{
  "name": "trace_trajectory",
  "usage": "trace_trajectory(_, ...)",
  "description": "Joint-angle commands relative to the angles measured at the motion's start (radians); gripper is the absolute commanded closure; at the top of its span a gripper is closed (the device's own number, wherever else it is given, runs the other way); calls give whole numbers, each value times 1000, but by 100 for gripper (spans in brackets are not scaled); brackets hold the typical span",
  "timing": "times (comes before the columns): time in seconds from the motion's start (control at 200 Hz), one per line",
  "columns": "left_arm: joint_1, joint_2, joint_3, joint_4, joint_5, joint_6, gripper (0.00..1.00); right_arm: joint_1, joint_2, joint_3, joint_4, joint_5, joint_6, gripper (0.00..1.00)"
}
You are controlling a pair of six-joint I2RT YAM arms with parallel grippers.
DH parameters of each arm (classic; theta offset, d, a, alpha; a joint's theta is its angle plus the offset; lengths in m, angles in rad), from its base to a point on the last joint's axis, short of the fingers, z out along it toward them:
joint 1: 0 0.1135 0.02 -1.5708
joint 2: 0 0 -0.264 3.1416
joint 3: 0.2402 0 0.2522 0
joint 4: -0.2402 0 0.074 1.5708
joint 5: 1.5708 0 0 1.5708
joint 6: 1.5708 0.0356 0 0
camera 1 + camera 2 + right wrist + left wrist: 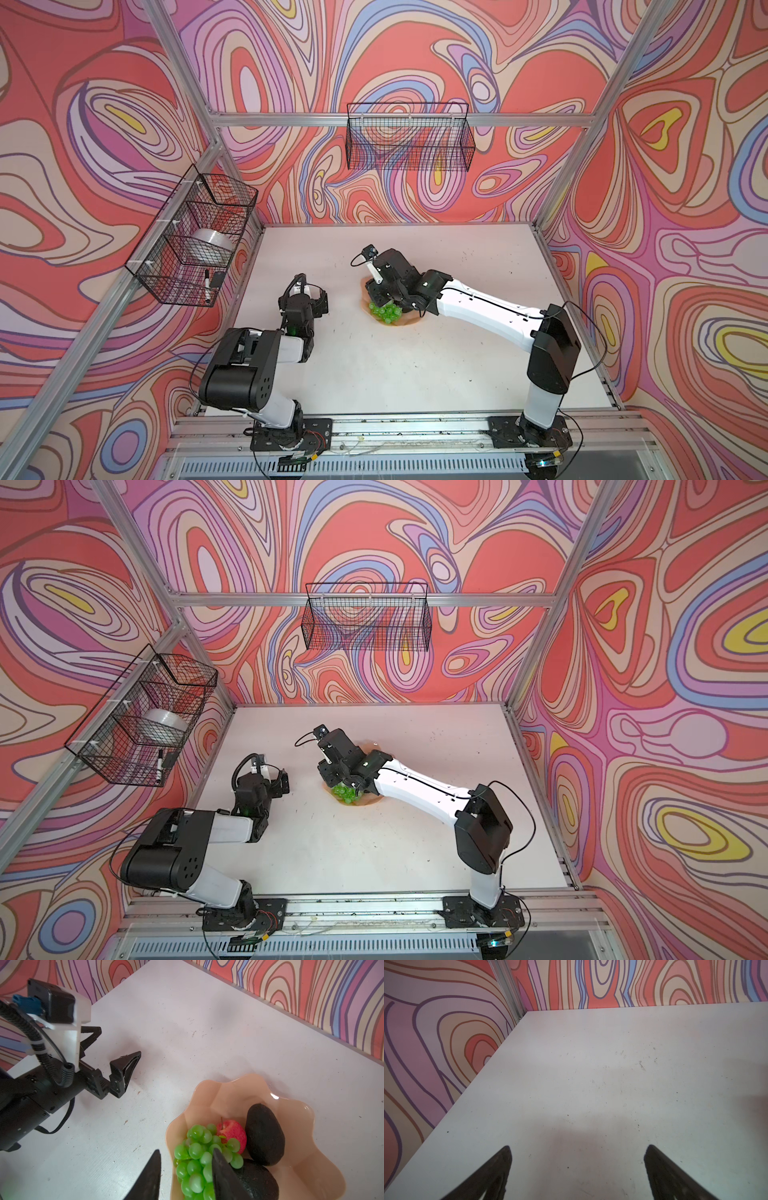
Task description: Place and organize the fake fruits in the fruit bowl
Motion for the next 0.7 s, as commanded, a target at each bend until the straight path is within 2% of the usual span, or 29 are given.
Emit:
trace_trajectory(0.0,7,2,16,15,0,-7,0,-8,2,-39,16,8,15,52)
trace_trajectory(0.145,7,2,15,15,-2,-8,0,-15,-15,-90,-15,45,51,42)
trace_trajectory(0.25,7,2,15,15,-1,-8,0,-31,-59,-188,17,50,90,32)
trace_trajectory(0.421,7,2,16,15,-2,-7,0,-81,-282,-437,163,54,103,15)
trace_trajectory(0.461,7,3,15,14,-2,-8,0,-112,-352,-501,207,47,100,2)
trace_trajectory(0.566,7,2,15,15,-2,-8,0,-222,-523,-648,295,60,74,2)
trace_trajectory(0.691,7,3,15,15,-2,-8,0,-358,-679,-814,408,166,22,2)
